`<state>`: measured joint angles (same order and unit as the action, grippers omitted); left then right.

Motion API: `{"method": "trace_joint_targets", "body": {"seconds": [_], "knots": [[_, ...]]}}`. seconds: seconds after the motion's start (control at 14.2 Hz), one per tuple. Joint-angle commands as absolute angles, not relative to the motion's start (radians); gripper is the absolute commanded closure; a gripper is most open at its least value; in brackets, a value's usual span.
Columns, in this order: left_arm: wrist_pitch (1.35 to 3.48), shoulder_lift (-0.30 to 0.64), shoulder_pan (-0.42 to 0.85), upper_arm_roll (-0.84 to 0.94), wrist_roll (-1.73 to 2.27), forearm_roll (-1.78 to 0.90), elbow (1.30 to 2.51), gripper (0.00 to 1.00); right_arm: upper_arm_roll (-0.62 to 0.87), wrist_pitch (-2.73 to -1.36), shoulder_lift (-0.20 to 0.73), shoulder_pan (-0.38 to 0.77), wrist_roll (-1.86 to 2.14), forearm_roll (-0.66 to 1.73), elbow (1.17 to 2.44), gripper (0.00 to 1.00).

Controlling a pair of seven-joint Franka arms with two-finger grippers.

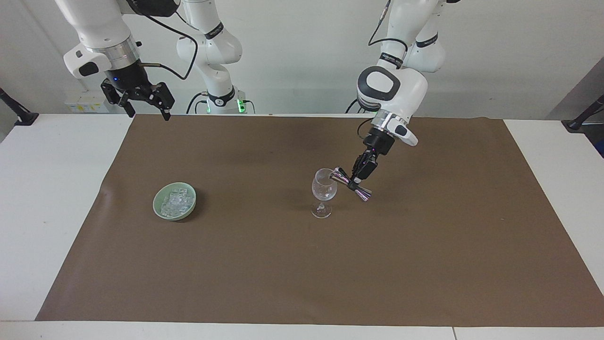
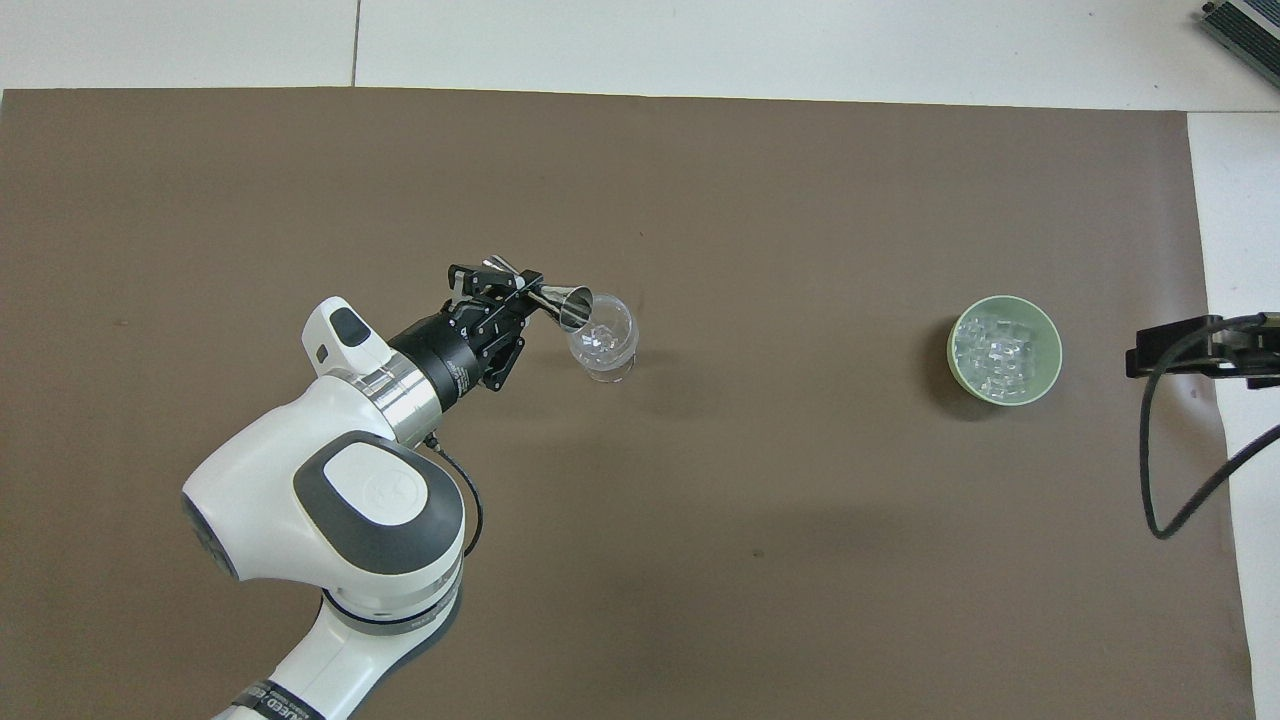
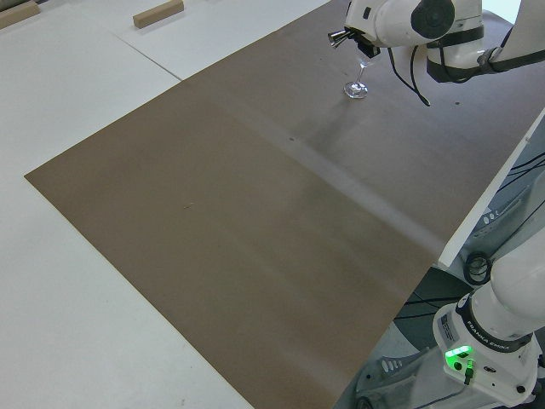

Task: Pour wine and add ice with both arms
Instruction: 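Tilt the jigger with the left gripper to pour into the glass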

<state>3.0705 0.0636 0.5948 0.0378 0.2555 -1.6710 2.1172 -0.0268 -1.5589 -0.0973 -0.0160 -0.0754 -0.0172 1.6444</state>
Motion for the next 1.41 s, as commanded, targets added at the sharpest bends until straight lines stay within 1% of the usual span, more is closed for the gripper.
{"method": "trace_joint_targets", "body": {"seconds": [0.0, 0.35, 0.64, 0.85, 1.13, 1.34], "knots": [[3.12, 0.041, 0.629, 0.025, 0.213, -1.678, 2.143, 1.0, -0.028, -1.577, -0.109, -0.015, -0.092, -0.014, 1.661, 0.0], [3.206, 0.049, 0.664, 0.025, 0.104, -1.678, 2.14, 1.0, -0.026, -1.588, -0.121, -0.015, -0.095, -0.014, 1.684, 0.0], [3.223, 0.051, 0.673, 0.025, 0.074, -1.678, 2.132, 1.0, -0.026, -1.589, -0.126, -0.015, -0.097, -0.014, 1.697, 0.0], [3.243, 0.051, 0.683, 0.025, 0.069, -1.678, 2.122, 1.0, -0.026, -1.646, -0.143, -0.014, -0.095, -0.014, 1.738, 0.0], [3.286, 0.063, 0.701, 0.025, 0.067, -1.678, 2.086, 1.0, -0.026, -1.649, -0.144, -0.015, -0.087, -0.015, 1.735, 0.0], [3.295, 0.064, 0.709, 0.025, 0.058, -1.678, 2.085, 1.0, -0.026, -1.638, -0.155, -0.017, -0.084, -0.015, 1.73, 0.0]]}}
